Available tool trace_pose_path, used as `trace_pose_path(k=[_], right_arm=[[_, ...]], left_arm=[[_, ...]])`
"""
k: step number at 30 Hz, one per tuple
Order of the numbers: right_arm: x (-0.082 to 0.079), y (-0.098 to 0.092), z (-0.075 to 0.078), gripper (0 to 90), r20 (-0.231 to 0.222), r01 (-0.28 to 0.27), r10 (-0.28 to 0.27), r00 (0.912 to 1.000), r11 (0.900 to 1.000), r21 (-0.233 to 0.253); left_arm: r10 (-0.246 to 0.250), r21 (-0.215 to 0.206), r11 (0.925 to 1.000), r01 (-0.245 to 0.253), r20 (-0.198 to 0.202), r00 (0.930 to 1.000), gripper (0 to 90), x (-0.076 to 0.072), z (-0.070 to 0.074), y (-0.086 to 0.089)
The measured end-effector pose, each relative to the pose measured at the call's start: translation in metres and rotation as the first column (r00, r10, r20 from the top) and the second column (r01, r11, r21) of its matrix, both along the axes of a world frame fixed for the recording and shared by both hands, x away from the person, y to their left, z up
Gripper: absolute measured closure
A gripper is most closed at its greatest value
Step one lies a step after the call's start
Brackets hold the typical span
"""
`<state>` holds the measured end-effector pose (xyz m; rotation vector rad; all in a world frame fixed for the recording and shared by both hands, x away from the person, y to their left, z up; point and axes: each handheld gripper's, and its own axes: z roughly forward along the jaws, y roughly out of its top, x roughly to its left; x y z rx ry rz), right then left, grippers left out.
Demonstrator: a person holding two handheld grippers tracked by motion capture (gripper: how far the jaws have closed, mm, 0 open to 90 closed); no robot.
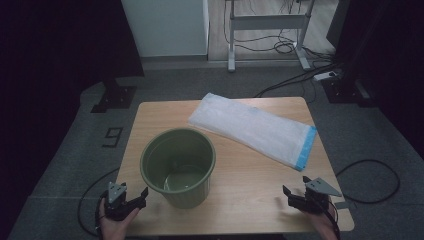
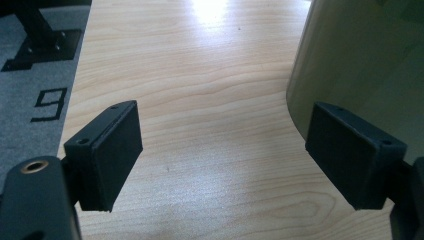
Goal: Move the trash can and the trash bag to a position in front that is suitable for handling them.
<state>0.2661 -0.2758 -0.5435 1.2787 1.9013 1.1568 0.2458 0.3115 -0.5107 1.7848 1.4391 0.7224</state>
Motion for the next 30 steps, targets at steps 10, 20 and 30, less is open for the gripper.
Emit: trace_pose_path(k=[10, 20, 30], right_arm=[[0.003, 0.003, -0.002, 13.9, -0.005, 0.001, -0.001, 1.0000, 1.000, -0.006], [-0.001, -0.001, -0.001, 13.9, -0.002, 0.020, -0.020, 0.9998, 1.000, -0.007], [-0.004, -0.004, 0.000, 14.0, 0.025, -0.006, 0.005, 0.9997, 1.000, 0.012]], left_arm=[[-0.048, -0.018, 0.9986, 0.049, 0.044, 0.9979, 14.3, -0.006, 0.006, 0.000], [-0.354, -0.017, 0.9333, 0.359, 0.126, 0.9268, 13.3, -0.029, 0.019, -0.008], [-0.546, 0.013, 0.8350, 0.550, 0.150, 0.8246, 11.5, -0.016, 0.031, -0.047]])
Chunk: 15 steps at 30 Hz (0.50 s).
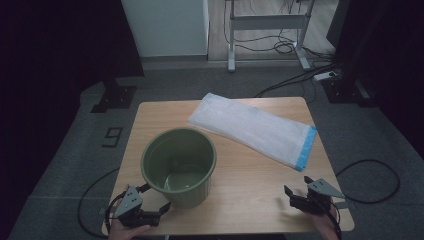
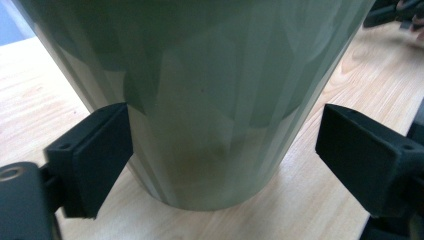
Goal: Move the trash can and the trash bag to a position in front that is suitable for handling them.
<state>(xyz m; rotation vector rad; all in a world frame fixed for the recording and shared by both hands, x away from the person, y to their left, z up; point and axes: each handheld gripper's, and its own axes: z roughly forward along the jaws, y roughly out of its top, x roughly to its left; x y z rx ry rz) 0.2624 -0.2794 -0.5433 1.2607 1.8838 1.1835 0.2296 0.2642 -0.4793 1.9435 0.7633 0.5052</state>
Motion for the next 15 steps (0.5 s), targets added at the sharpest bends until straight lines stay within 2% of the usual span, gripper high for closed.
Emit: trace_pose_path(k=[4, 12, 15], right_arm=[[-0.002, 0.000, 0.001, 14.0, 0.013, -0.010, 0.010, 0.9999, 1.000, 0.002], [-0.004, -0.001, 0.002, 14.1, 0.019, 0.000, -0.001, 0.9998, 1.000, 0.004], [-0.005, -0.001, 0.001, 14.2, 0.022, 0.001, -0.001, 0.9997, 1.000, 0.005]], left_arm=[[-0.037, -0.025, 0.9990, 0.037, -0.001, 0.9993, 12.2, 0.008, -0.001, -0.008], [-0.077, -0.007, 0.9970, 0.077, -0.018, 0.9969, 13.5, 0.024, -0.004, -0.034], [-0.095, -0.021, 0.9953, 0.094, -0.027, 0.9951, 13.7, 0.031, -0.004, -0.042]])
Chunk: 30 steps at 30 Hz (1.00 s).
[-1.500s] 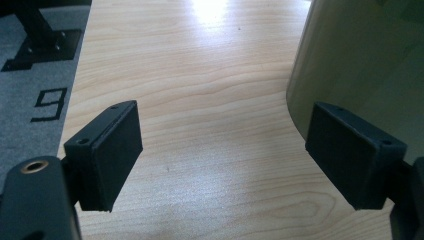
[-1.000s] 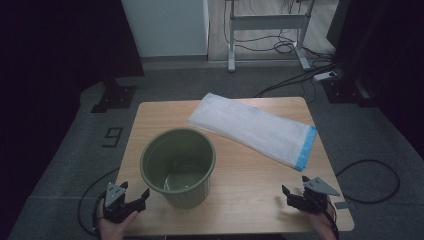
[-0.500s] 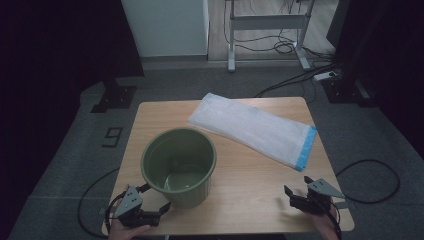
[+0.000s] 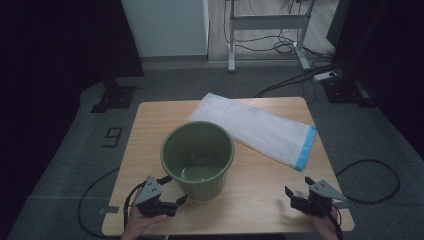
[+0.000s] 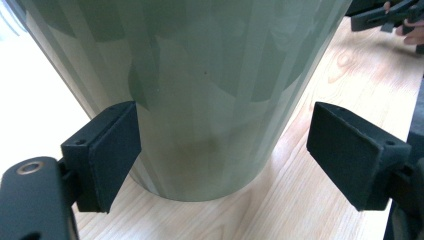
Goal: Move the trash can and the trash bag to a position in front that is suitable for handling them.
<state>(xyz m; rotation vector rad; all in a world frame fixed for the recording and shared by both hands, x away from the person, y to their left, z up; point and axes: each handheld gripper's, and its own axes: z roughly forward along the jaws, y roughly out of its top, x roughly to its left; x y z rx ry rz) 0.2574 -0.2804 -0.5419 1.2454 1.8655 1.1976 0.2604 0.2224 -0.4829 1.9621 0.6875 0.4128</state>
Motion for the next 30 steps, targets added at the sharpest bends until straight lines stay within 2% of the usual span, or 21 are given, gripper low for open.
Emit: trace_pose_path(k=[8, 13, 16, 22, 25, 26, 27, 30], right_arm=[[-0.001, 0.001, 0.000, 14.1, -0.001, -0.007, 0.007, 1.0000, 1.000, -0.006], [-0.002, 0.003, -0.001, 14.2, -0.007, -0.009, 0.009, 0.9999, 1.000, -0.008], [-0.003, 0.004, -0.001, 14.2, -0.005, -0.012, 0.012, 0.9999, 1.000, -0.012], [-0.003, 0.005, -0.001, 14.2, -0.005, -0.014, 0.014, 0.9999, 1.000, -0.013], [-0.003, 0.006, 0.000, 14.5, 0.004, -0.011, 0.011, 0.9999, 1.000, -0.015], [-0.004, 0.009, 0.000, 14.6, 0.001, -0.021, 0.022, 0.9998, 1.000, -0.017], [-0.004, 0.009, 0.000, 14.6, 0.001, -0.021, 0.022, 0.9998, 1.000, -0.017], [-0.004, 0.015, -0.002, 14.6, -0.018, -0.053, 0.053, 0.9985, 0.998, -0.028]], left_arm=[[-0.027, 0.019, 0.9994, 0.027, -0.015, 0.9995, 14.1, 0.018, 0.002, -0.025], [-0.008, 0.007, 0.9999, 0.008, -0.017, 0.9998, 14.5, 0.028, 0.002, -0.035], [-0.015, -0.008, 0.9998, 0.015, -0.025, 0.9996, 15.1, 0.033, 0.000, -0.040], [-0.023, 0.005, 0.9997, 0.023, -0.029, 0.9993, 15.1, 0.038, 0.000, -0.053], [0.009, 0.009, 0.9999, -0.008, -0.024, 0.9997, 15.2, 0.039, 0.000, -0.058], [0.033, 0.015, 0.9994, -0.032, -0.025, 0.9991, 15.2, 0.038, 0.000, -0.059], [0.033, 0.015, 0.9994, -0.032, -0.025, 0.9991, 15.2, 0.038, 0.000, -0.059], [0.085, 0.060, 0.9946, -0.085, -0.009, 0.9963, 15.2, 0.029, -0.001, -0.055]])
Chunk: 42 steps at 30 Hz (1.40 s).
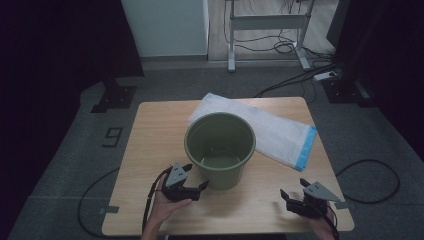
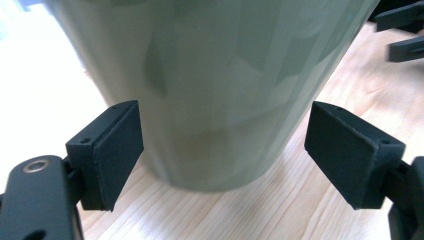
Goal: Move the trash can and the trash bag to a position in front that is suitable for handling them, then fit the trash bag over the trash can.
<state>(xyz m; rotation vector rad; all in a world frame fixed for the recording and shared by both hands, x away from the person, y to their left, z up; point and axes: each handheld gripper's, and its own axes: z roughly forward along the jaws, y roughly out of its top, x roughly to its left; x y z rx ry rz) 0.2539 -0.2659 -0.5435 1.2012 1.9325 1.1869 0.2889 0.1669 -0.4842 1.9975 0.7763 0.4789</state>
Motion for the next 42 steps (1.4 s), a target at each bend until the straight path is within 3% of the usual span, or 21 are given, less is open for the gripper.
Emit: trace_pose_path(k=[7, 8, 11, 14, 20, 28, 30, 31, 34, 36, 37, 38, 42], right_arm=[[0.010, 0.032, -0.002, 14.8, -0.081, -0.080, 0.077, 0.9937, 0.996, -0.033], [0.017, 0.046, -0.003, 14.9, -0.115, -0.081, 0.075, 0.9906, 0.996, -0.050], [0.022, 0.056, -0.004, 15.3, -0.138, -0.068, 0.059, 0.9886, 0.996, -0.061], [0.029, 0.068, -0.006, 15.4, -0.162, -0.043, 0.032, 0.9863, 0.997, -0.065], [0.028, 0.071, -0.008, 15.6, -0.163, -0.056, 0.043, 0.9858, 0.995, -0.079], [0.037, 0.072, -0.003, 16.6, -0.141, -0.048, 0.036, 0.9894, 0.996, -0.081], [0.056, 0.074, 0.006, 17.9, -0.113, -0.029, 0.019, 0.9935, 0.996, -0.089], [0.056, 0.074, 0.006, 17.9, -0.113, -0.029, 0.019, 0.9935, 0.996, -0.089], [0.081, 0.077, 0.012, 18.2, -0.112, -0.027, 0.014, 0.9936, 0.993, -0.112], [0.110, 0.079, 0.014, 18.9, -0.110, -0.007, -0.007, 0.9939, 0.993, -0.121], [0.110, 0.079, 0.014, 18.9, -0.110, -0.007, -0.007, 0.9939, 0.993, -0.121], [0.126, 0.079, 0.012, 20.7, -0.126, 0.012, -0.029, 0.9917, 0.992, -0.129], [0.143, 0.080, 0.012, 24.5, -0.105, 0.040, -0.057, 0.9929, 0.988, -0.150]], left_arm=[[0.081, 0.079, 0.9936, -0.080, -0.010, 0.9967, 14.3, -0.019, -0.015, 0.024], [0.098, 0.082, 0.9920, -0.097, -0.015, 0.9950, 14.3, -0.020, -0.018, 0.029], [0.141, 0.090, 0.9865, -0.137, -0.041, 0.9891, 14.4, -0.016, -0.024, 0.041], [0.181, 0.067, 0.9821, -0.176, -0.071, 0.9810, 14.9, -0.012, -0.030, 0.051], [0.213, 0.090, 0.9747, -0.205, -0.096, 0.9723, 14.9, -0.010, -0.035, 0.058], [0.241, 0.077, 0.9695, -0.233, -0.113, 0.9641, 14.9, -0.010, -0.036, 0.066], [0.245, 0.068, 0.9686, -0.239, -0.113, 0.9628, 15.0, -0.010, -0.036, 0.069], [0.247, 0.062, 0.9684, -0.242, -0.115, 0.9621, 15.0, -0.010, -0.036, 0.070], [0.247, 0.051, 0.9687, -0.243, -0.122, 0.9612, 15.4, -0.009, -0.036, 0.072], [0.249, 0.040, 0.9684, -0.246, -0.126, 0.9602, 15.4, -0.008, -0.036, 0.075], [0.249, 0.040, 0.9684, -0.246, -0.126, 0.9602, 15.6, -0.008, -0.036, 0.075], [0.244, 0.028, 0.9698, -0.242, -0.129, 0.9612, 15.6, -0.009, -0.036, 0.076], [0.240, 0.016, 0.9706, -0.240, -0.120, 0.9633, 15.8, -0.009, -0.035, 0.076]])
